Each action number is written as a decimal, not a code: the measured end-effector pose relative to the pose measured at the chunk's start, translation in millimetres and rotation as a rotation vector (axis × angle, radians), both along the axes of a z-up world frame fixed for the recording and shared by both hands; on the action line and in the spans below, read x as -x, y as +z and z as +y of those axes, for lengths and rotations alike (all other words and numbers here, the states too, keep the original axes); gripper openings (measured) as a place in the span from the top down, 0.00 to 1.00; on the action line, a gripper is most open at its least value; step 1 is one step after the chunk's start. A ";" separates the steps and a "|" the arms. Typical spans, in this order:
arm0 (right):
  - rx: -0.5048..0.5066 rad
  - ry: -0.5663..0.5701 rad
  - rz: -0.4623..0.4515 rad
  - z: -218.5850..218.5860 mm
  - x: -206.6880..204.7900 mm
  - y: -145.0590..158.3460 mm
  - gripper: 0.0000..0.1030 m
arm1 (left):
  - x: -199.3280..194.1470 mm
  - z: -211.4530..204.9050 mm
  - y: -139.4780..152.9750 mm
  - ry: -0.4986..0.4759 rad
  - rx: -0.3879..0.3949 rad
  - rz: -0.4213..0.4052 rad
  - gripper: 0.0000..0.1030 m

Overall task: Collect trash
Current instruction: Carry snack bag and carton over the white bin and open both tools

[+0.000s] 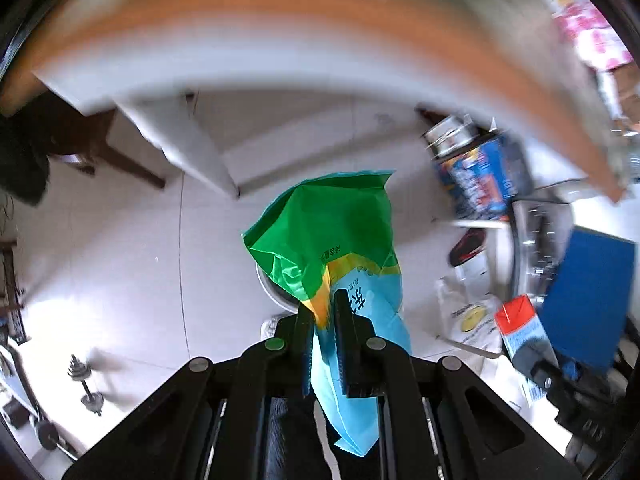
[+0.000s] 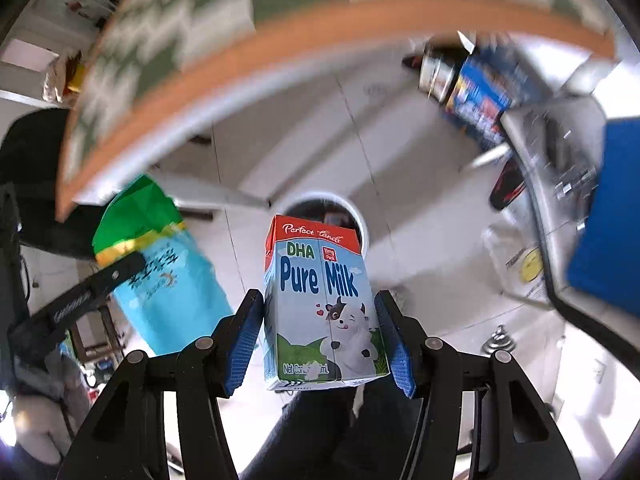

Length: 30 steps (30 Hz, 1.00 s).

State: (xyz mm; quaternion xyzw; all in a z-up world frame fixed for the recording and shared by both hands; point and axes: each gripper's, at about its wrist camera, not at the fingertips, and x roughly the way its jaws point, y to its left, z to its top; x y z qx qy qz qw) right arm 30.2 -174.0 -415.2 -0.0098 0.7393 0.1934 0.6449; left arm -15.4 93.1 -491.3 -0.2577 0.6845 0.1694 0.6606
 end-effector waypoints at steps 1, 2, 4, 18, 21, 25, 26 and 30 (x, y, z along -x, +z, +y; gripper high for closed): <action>0.010 0.007 0.010 0.8 3.1 -22.4 0.43 | -0.9 0.3 -22.7 0.001 0.008 0.018 0.93; 0.014 0.014 0.021 2.1 6.1 -47.9 0.43 | -1.5 1.5 -51.9 0.011 0.021 0.042 0.93; 0.017 0.022 0.031 6.3 8.7 -95.2 0.43 | 1.5 2.9 -101.4 0.020 0.037 0.077 0.89; -0.030 0.042 0.145 58.3 -2.9 -342.7 0.19 | 10.9 27.3 -253.1 0.061 0.074 0.173 0.02; -0.033 0.055 0.150 58.1 -2.9 -348.0 0.00 | 23.0 29.1 -238.0 0.056 0.022 0.187 0.02; 0.021 0.099 0.094 56.7 -2.8 -328.9 0.00 | 32.6 24.0 -203.6 0.039 -0.058 0.181 0.02; 0.046 0.116 0.066 56.3 -2.4 -316.5 0.00 | 33.9 21.6 -190.7 0.035 -0.082 0.178 0.02; 0.112 0.156 -0.013 50.9 -4.1 -264.5 0.00 | 34.9 8.4 -134.1 0.014 -0.120 0.155 0.02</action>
